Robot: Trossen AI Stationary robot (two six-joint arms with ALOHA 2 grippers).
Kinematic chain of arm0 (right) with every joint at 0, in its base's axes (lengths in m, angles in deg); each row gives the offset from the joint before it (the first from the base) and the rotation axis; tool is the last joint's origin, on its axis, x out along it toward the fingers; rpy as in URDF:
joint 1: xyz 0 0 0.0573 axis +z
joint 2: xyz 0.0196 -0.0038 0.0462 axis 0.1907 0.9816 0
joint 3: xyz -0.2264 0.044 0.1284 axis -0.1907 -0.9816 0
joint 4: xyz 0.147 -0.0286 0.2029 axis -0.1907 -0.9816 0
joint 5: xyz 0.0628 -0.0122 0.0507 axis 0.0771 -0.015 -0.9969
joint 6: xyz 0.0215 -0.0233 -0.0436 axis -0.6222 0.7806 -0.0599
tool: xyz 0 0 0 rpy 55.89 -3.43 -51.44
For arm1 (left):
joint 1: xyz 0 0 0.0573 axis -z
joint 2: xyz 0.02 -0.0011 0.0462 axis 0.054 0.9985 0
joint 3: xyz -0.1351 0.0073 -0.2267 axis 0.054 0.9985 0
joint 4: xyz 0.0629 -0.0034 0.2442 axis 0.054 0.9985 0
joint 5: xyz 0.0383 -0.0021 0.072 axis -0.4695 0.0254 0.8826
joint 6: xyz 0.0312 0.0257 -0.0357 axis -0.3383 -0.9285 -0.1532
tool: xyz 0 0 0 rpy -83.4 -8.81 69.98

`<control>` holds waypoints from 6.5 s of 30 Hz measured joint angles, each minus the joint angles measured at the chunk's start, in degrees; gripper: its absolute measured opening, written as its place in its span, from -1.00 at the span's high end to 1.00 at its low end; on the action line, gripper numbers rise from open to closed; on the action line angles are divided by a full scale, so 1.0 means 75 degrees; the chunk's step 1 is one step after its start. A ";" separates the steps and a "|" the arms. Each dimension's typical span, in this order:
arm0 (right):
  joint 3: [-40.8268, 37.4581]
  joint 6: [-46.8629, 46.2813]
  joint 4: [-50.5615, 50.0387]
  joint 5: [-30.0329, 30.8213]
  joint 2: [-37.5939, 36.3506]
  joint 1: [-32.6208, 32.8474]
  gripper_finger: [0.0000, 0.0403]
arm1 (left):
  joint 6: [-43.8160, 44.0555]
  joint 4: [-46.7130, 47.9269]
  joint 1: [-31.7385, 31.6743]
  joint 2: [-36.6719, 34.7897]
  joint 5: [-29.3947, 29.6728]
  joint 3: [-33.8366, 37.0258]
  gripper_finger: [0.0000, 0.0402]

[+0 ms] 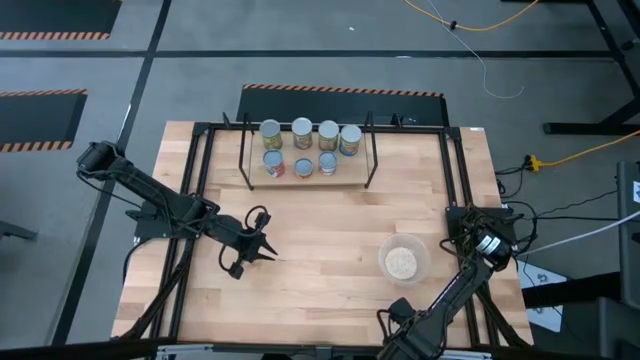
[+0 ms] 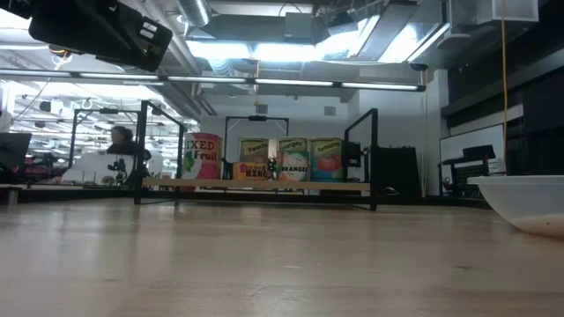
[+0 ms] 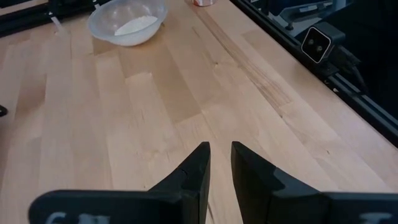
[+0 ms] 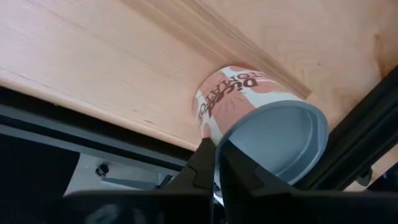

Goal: Pick and place cans onto a shelf
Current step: Put the canned diced tomatoes on the shelf, then return to Home Position

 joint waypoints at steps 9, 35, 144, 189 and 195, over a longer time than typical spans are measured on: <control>0.0657 0.0936 -0.0534 0.0132 0.0055 -0.0214 0.97 | 0.0006 -0.0120 0.0002 0.0000 0.0060 0.0000 0.71; 0.4241 1.3330 -0.2063 0.2621 0.0020 -0.4480 0.95 | 0.0210 -0.0833 0.0001 0.0000 0.0093 0.0000 0.71; 0.1674 2.0509 -0.0569 0.3182 -0.0306 -0.9521 0.71 | 0.1189 -0.0804 0.0001 0.0003 0.1070 0.0000 0.71; 0.1734 1.5907 -0.1362 0.2659 -0.4983 -0.6450 0.71 | -0.0577 -0.0135 -0.1405 -0.3726 0.2002 -0.0119 0.71; -0.1147 1.5106 0.0385 0.2876 -0.7054 -0.6132 0.71 | -0.0612 0.0779 -0.1271 -0.4579 0.2003 0.0086 0.71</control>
